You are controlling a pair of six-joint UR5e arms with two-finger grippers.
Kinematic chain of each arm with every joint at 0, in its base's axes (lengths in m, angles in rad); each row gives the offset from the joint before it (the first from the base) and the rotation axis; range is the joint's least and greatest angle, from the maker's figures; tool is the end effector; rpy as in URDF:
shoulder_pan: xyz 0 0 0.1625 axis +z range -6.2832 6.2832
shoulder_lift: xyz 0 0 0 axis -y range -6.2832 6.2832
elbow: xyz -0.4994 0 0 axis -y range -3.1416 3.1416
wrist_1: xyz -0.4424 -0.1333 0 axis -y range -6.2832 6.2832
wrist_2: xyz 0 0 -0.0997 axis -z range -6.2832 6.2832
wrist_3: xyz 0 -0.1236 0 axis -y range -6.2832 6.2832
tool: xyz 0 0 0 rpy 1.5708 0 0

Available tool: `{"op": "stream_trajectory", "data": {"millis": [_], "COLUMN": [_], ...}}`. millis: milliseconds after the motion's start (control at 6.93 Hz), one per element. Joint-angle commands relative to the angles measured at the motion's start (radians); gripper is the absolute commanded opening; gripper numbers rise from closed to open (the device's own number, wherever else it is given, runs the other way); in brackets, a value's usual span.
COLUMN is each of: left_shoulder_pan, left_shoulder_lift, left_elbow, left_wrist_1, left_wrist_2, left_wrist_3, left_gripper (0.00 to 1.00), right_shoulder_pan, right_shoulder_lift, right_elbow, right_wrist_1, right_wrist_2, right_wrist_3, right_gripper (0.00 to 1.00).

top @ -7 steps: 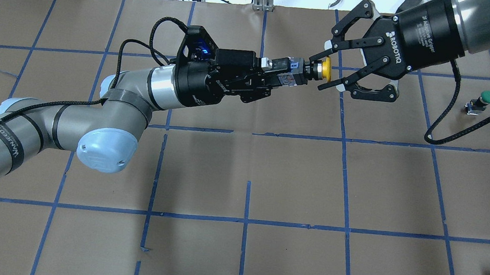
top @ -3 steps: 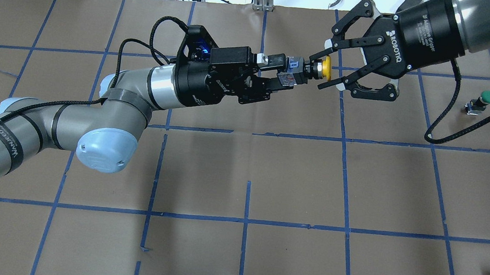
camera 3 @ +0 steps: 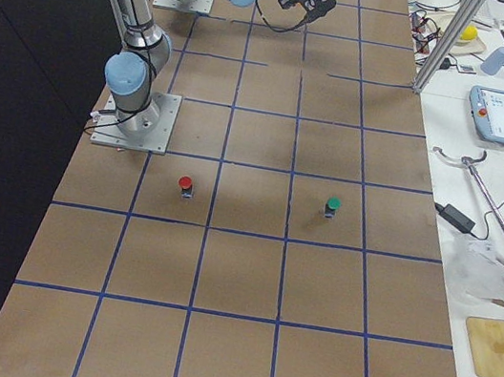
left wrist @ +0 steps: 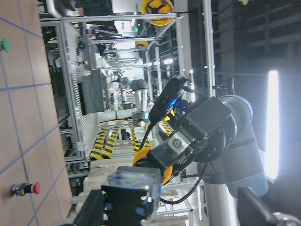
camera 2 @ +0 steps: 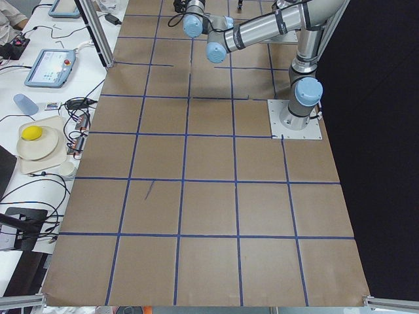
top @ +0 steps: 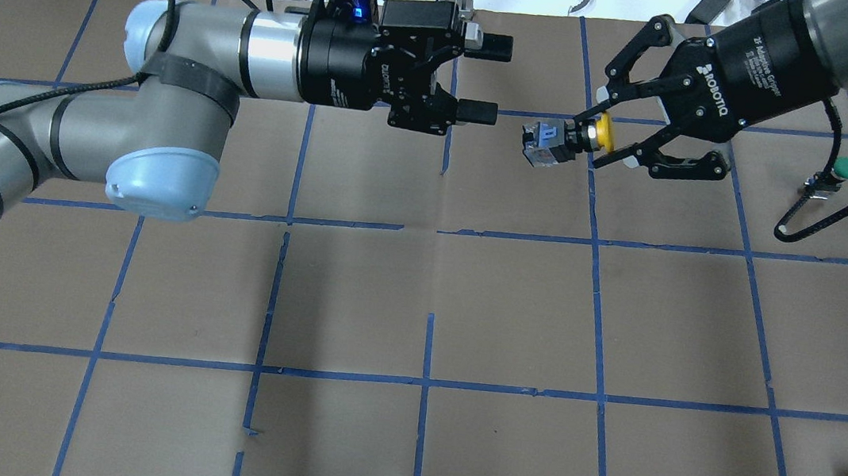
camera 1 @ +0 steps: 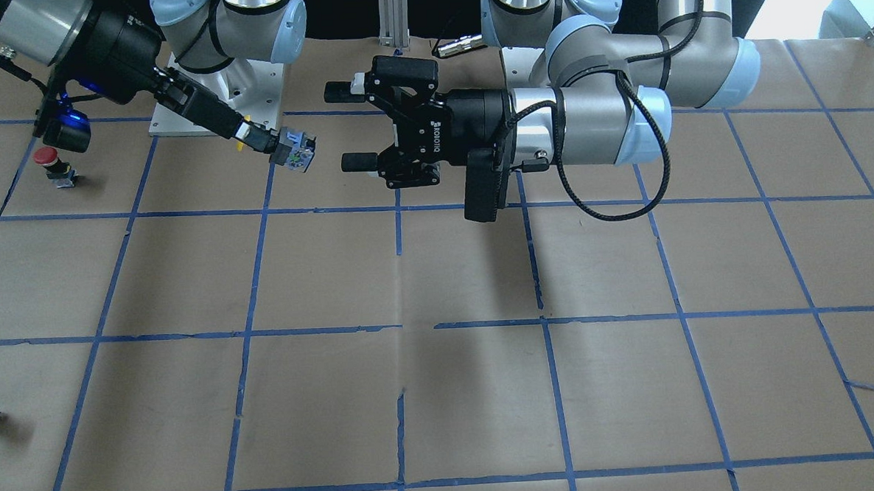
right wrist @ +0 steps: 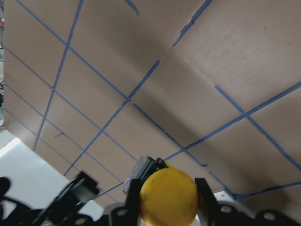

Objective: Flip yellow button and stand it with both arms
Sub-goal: 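Open the left gripper and pull it back while the right gripper carries the button away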

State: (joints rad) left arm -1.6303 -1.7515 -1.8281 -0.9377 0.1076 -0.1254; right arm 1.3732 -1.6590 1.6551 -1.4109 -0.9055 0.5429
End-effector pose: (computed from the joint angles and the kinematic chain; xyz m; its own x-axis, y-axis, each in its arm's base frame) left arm -0.2909 -0.5745 0.4724 -0.1023 0.0747 0.9919 0.0459 0.9965 -0.0703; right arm 0.1109 -0.5136 0.5501 -0.5442 0.7132 -0.4419 0.5549 0.7010 0.4481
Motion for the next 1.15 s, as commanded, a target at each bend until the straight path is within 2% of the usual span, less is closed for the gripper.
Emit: {"op": "stream_trajectory", "data": {"millis": [0,288,433,577,721,865,1010], "left_shoulder_pan": [-0.006,-0.032,-0.066,-0.092,-0.089,-0.079,-0.066], "left_shoulder_lift": [0.009,0.019,0.048,0.078,0.098,0.104,0.110], "left_elbow": [0.146,0.235,0.272,0.312,0.334,0.334,0.308], "left_wrist_1": [0.022,-0.128,-0.223,-0.334,-0.486,-0.554,-0.629], "left_wrist_2": [0.293,0.458,0.571,0.734,0.886,1.078,1.273], "left_wrist_3": [-0.100,-0.125,-0.126,-0.125,-0.111,-0.109,-0.011], "left_gripper": [1.00,1.00,1.00,1.00,1.00,1.00,1.00], "right_shoulder_pan": [-0.031,-0.055,-0.075,-0.104,-0.162,-0.208,-0.244], "right_shoulder_lift": [-0.001,0.002,0.004,0.002,0.002,0.002,0.004], "right_elbow": [0.009,0.050,0.134,0.246,0.309,0.308,0.308], "right_wrist_1": [-0.003,-0.029,-0.168,-0.332,-0.462,-0.476,-0.480], "right_wrist_2": [-0.215,-0.379,-0.454,-0.536,-0.541,-0.535,-0.529], "right_wrist_3": [-0.262,-0.621,-0.781,-0.939,-1.121,-1.261,-1.514], "right_gripper": [0.12,0.09,0.09,0.09,0.09,0.09,0.09]}}
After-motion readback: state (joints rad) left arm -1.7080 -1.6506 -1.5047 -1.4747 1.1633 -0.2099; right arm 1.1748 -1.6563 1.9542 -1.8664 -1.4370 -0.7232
